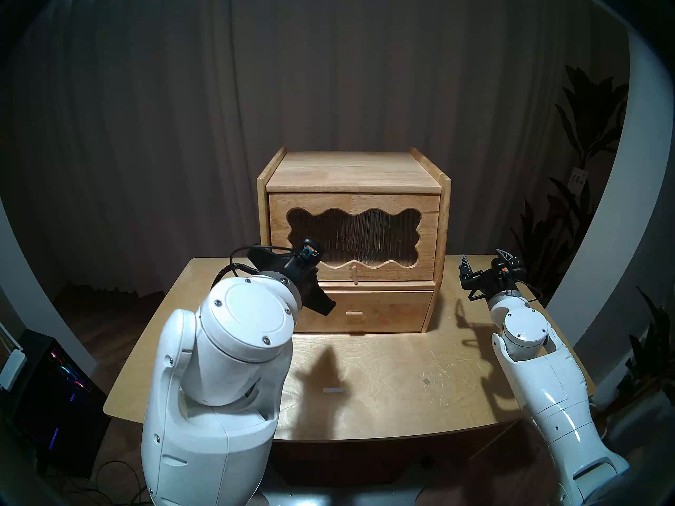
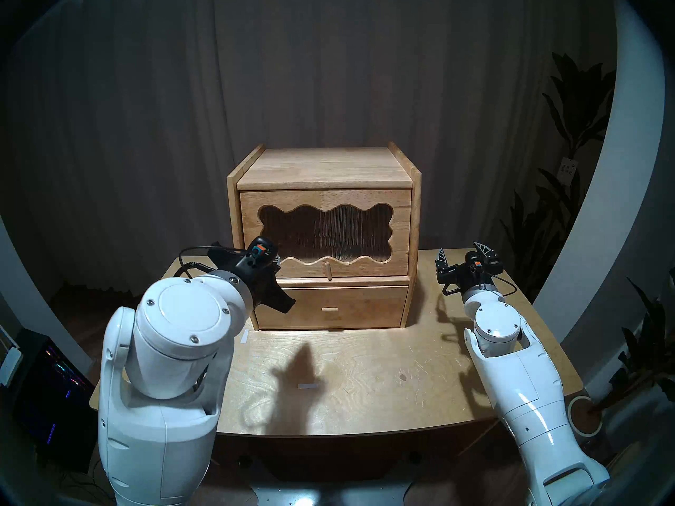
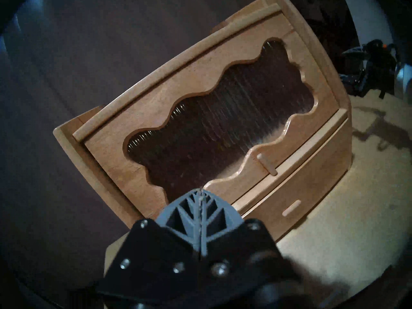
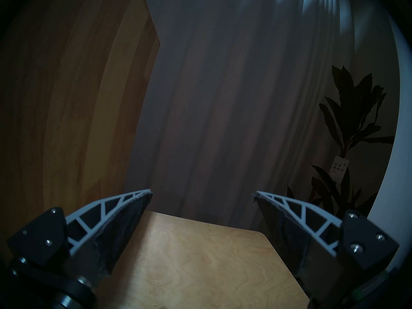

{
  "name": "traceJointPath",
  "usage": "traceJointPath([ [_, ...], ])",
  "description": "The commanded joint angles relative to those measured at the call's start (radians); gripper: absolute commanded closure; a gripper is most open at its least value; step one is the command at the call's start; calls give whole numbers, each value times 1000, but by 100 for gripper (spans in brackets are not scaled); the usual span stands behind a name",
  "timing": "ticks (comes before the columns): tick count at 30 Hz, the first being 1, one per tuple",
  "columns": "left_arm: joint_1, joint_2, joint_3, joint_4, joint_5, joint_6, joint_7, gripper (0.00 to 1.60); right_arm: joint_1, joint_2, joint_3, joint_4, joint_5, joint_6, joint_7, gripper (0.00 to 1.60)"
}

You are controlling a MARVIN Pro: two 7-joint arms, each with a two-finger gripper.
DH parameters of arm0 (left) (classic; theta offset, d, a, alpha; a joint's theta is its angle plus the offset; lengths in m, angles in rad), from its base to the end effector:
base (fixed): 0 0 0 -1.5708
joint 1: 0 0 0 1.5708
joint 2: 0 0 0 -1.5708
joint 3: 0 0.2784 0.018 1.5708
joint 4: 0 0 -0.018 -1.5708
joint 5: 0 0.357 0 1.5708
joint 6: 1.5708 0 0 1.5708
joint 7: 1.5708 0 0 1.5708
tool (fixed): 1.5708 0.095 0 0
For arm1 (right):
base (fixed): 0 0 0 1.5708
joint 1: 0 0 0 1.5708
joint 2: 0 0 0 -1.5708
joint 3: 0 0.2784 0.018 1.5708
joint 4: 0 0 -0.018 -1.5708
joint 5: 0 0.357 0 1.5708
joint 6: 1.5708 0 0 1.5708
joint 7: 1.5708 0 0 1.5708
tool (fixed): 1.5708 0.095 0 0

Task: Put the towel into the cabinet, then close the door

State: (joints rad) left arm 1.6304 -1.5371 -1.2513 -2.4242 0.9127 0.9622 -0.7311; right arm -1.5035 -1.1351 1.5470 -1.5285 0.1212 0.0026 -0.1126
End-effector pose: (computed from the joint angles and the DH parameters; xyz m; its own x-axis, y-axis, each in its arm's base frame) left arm 0.3379 -0.1039 -0.0709 0.1691 -0.5444 0.8216 -0.3639 -0.8092 -0.4613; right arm 0.4866 -0.1333 -0.2555 -0.0165 0.3099 0.9506 -0.1147 -0.9451 0.3061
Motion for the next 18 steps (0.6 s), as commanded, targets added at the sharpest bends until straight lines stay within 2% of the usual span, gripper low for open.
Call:
traceJointPath([
  [1, -59, -66, -95, -19, -69, -2, -18, 0, 13, -1, 1, -20, 0, -7, -1, 0],
  [3, -71, -82, -154, -19, -73, -2, 4, 0, 13, -1, 1, -19, 0, -7, -1, 0],
  [8, -103, -89, -240, -19, -49, -2, 81, 0, 13, -1, 1, -18, 0, -7, 0, 0],
  [9, -105, -80, -241, -19, -25, -2, 105, 0, 13, -1, 1, -18, 0, -7, 0, 0],
  [10, -106, -81, -278, -19, -23, -2, 128, 0, 13, -1, 1, -18, 0, -7, 0, 0],
  [11, -109, -72, -274, -19, 0, -2, 134, 0, 13, -1, 1, -18, 0, -7, 0, 0],
  [12, -104, -77, -309, -19, -5, -2, 167, 0, 13, -1, 1, -19, 0, -7, 0, 0],
  [16, -76, -77, -367, -19, 7, -7, 228, 0, 13, -1, 1, -20, 0, -8, 0, 0],
  [17, -68, -78, -399, -19, 3, -17, 252, 0, 13, -1, 1, -20, 0, -8, 0, 0],
  [18, -58, -77, -399, -19, 10, -17, 261, 0, 13, -1, 1, -20, 0, -8, 0, 0],
])
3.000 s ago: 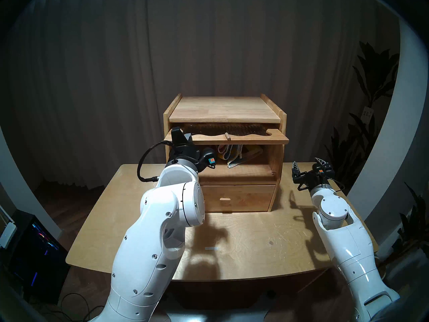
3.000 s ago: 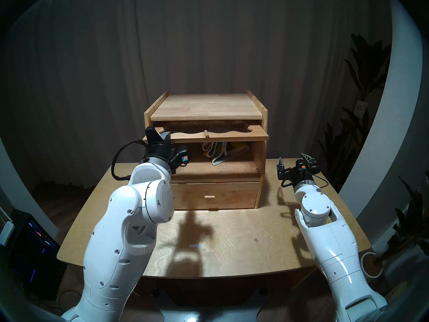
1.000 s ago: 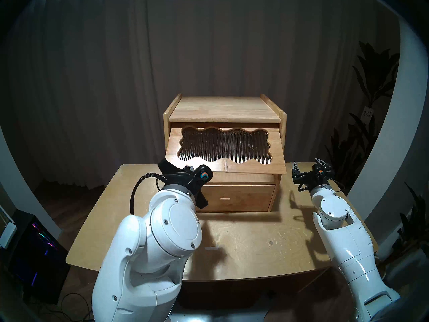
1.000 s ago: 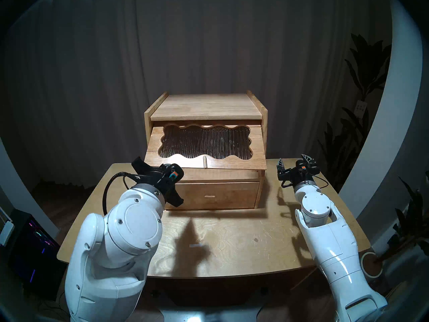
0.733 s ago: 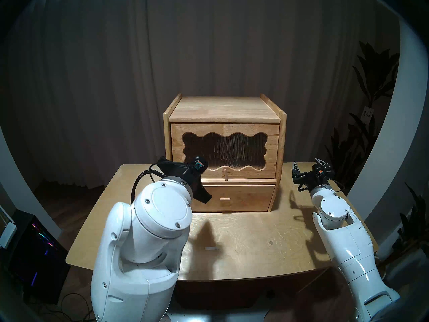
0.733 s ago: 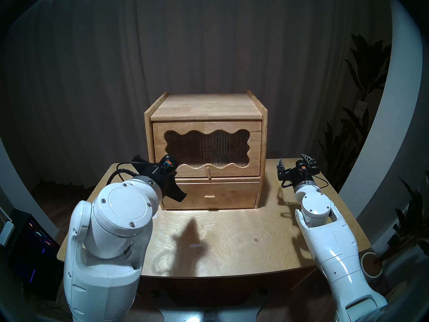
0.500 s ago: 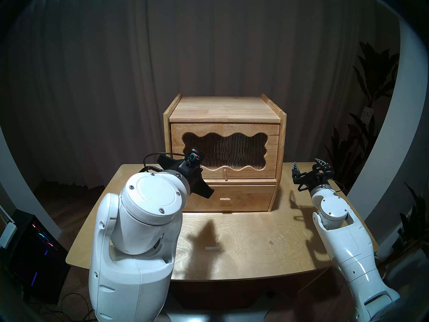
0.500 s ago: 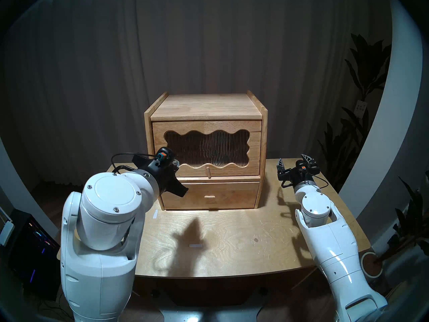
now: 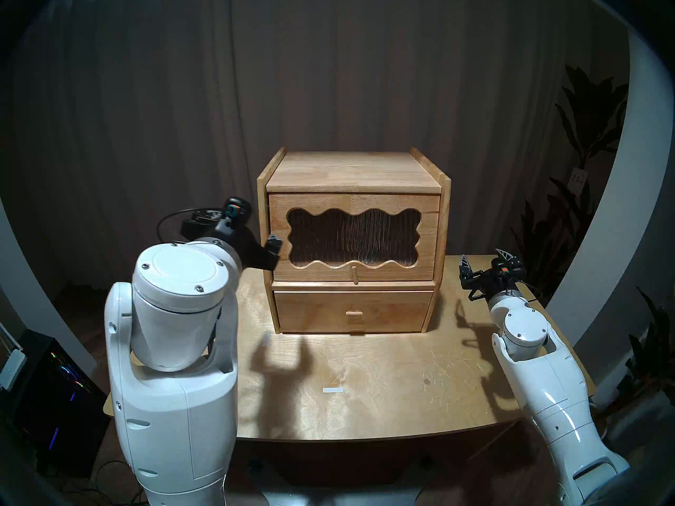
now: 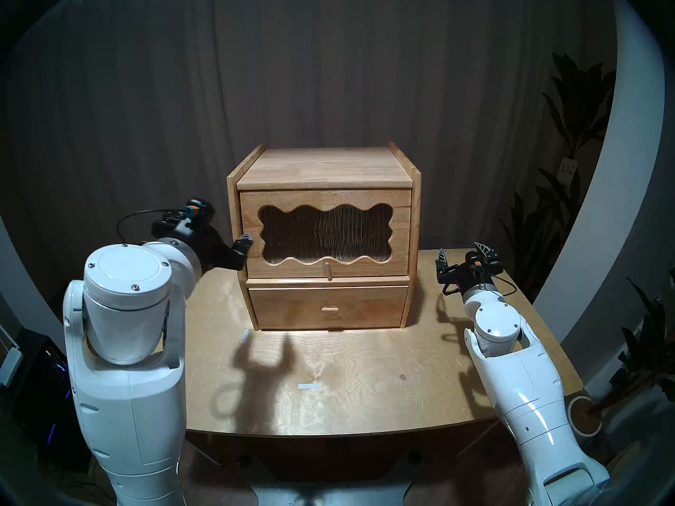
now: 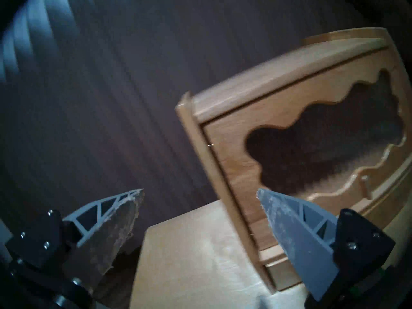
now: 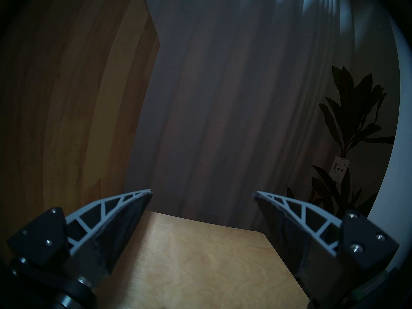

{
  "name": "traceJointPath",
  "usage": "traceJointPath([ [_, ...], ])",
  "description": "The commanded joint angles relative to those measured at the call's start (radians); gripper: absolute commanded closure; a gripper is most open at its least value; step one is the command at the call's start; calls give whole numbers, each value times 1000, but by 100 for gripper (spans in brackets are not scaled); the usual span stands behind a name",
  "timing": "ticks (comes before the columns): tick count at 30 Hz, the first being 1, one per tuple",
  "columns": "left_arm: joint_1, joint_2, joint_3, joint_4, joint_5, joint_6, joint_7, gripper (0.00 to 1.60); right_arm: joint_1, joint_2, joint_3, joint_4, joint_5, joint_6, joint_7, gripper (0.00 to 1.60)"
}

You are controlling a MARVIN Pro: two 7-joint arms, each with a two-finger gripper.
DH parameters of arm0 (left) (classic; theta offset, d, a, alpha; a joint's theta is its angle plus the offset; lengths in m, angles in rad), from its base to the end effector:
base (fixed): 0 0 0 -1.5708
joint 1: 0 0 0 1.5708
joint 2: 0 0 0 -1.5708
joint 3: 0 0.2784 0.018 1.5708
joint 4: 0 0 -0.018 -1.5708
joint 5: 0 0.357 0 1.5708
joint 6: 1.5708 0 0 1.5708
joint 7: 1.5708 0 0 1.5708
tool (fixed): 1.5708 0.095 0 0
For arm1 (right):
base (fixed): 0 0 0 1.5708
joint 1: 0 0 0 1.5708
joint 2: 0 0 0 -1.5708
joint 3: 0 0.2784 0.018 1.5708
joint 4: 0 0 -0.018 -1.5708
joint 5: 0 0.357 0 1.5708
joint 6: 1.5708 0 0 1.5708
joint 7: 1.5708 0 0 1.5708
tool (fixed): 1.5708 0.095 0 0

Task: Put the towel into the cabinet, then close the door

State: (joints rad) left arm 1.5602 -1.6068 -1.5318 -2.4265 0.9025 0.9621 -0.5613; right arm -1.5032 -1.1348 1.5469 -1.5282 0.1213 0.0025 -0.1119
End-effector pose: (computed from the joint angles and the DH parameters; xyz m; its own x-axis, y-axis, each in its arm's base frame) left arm 0.3576 0.0051 -0.0352 0.2435 -0.4280 0.8703 0.0688 -0.8875 -0.4557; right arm 0.4866 -0.1333 -0.2555 -0.0166 0.3101 0.9506 -0.1140 -0.9451 0.3063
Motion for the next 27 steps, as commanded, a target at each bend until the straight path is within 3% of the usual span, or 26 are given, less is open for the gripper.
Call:
traceJointPath([
  [1, 33, -7, -141, -17, 20, -20, 114, 0, 13, -2, 1, -21, 0, -8, -1, 0],
  [3, 54, -9, -196, -17, -2, -41, 134, 0, 12, -2, 1, -22, 0, -8, -1, 0],
  [4, 67, -2, -172, -17, 28, -52, 147, 0, 12, -2, 1, -22, 0, -8, -1, 0],
  [5, 71, -1, -211, -5, 15, -77, 166, 0, 12, -2, 1, -21, 0, -8, -1, 0],
  [14, 61, -3, -307, 177, -60, -215, 237, 0, 12, -1, 1, -21, 0, -8, -1, 0],
  [19, 15, 16, -334, 278, -121, -305, 271, 0, 15, -2, -3, -21, -5, -11, -4, 0],
  [26, -40, 22, -343, 340, -210, -421, 317, 0, 33, -13, -23, -28, -27, -26, -20, 0],
  [27, -45, 25, -341, 344, -219, -412, 323, 0, 37, -15, -24, -27, -30, -28, -25, 0],
])
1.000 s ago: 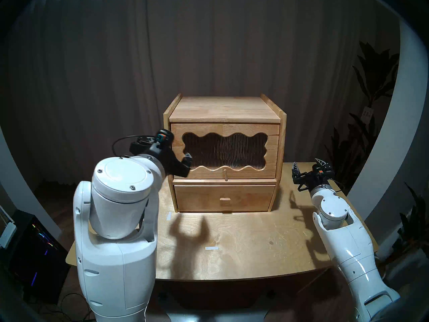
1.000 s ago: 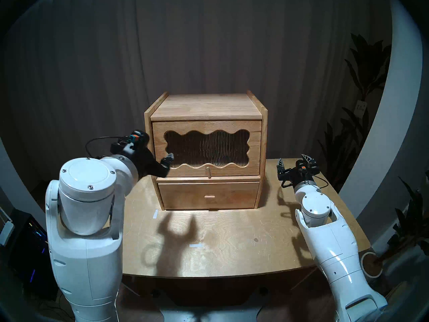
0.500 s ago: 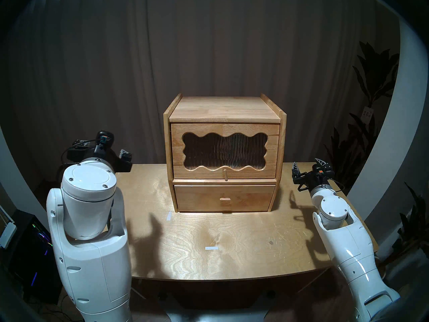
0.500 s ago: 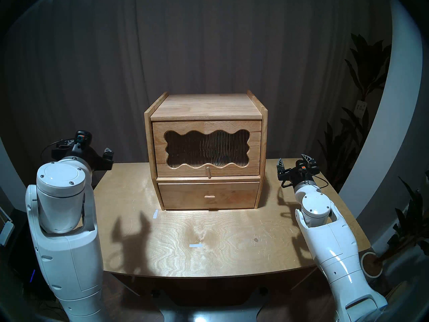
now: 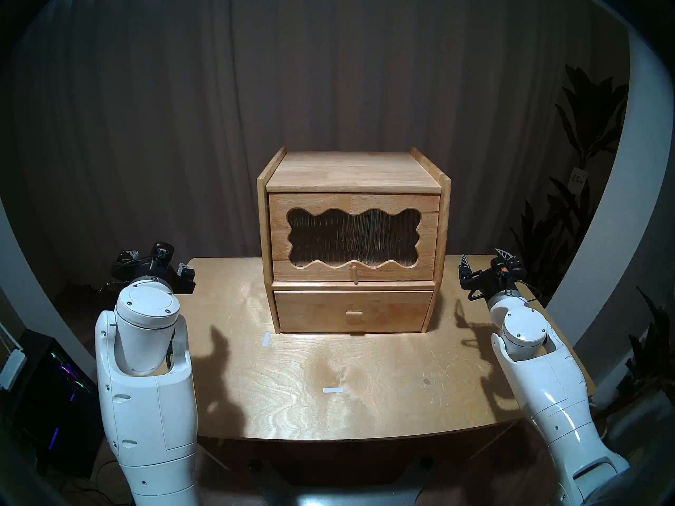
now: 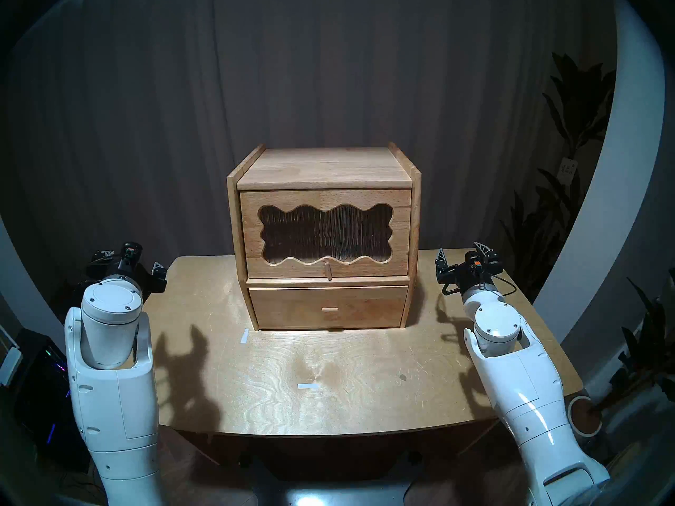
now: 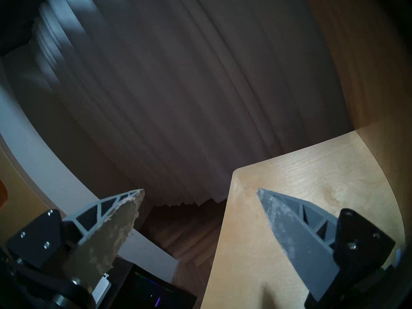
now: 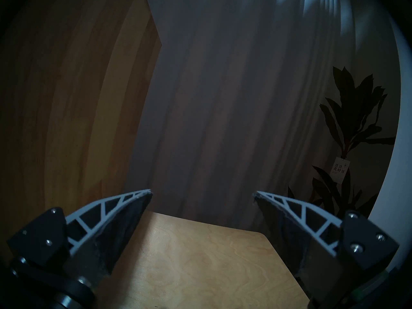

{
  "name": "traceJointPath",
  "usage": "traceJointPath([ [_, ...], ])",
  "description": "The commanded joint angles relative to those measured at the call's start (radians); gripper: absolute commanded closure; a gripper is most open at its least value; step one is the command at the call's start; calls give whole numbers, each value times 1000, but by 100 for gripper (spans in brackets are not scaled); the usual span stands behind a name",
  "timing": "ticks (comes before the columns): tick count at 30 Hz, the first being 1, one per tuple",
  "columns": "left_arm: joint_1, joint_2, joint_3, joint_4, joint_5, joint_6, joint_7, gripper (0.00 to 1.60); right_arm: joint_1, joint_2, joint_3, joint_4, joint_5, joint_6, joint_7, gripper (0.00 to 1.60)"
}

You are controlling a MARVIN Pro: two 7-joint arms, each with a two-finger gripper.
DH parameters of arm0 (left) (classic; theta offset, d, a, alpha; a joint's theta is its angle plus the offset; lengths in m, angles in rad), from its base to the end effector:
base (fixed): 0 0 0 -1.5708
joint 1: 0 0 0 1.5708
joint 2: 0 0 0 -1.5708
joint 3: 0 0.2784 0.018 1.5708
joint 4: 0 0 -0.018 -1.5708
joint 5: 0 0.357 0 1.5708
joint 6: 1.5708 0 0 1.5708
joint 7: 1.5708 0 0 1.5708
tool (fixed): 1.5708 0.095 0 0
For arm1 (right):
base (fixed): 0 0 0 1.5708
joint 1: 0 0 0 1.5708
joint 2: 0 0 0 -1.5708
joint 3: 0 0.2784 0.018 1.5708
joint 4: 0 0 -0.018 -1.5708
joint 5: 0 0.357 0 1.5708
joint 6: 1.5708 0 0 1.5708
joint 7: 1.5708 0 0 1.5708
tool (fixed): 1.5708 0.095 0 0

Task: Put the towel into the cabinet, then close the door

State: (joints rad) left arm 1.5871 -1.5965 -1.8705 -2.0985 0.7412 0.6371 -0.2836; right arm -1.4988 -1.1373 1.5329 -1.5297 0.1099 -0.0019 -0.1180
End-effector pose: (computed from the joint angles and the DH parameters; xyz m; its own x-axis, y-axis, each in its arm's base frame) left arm 0.4017 0.1393 -0.1375 0.3794 -0.4339 0.8172 0.3004 -0.7776 -0.5524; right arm 0.4879 -0.1267 -0.2551 -0.0251 0.3191 0.9474 -0.1075 -0.9431 0.3147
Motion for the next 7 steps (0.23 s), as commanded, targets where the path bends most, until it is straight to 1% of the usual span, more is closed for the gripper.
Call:
traceJointPath([
  [1, -73, 14, -7, 25, -70, -111, 53, 0, 35, -13, -12, -25, -23, -25, -23, 0],
  [3, -76, 14, -14, 43, -98, -142, 71, 0, 44, -15, -17, -19, -35, -24, -37, 0],
  [4, -73, 13, -18, 52, -112, -169, 81, 0, 49, -15, -19, -15, -43, -27, -45, 0],
  [5, -72, 16, -18, 56, -124, -170, 88, 0, 53, -15, -21, -12, -49, -26, -50, 0],
  [6, -66, 13, -21, 58, -137, -186, 95, 0, 56, -17, -22, -10, -52, -26, -55, 0],
  [7, -66, 13, -21, 58, -137, -186, 95, 0, 56, -17, -22, -10, -52, -26, -55, 0],
])
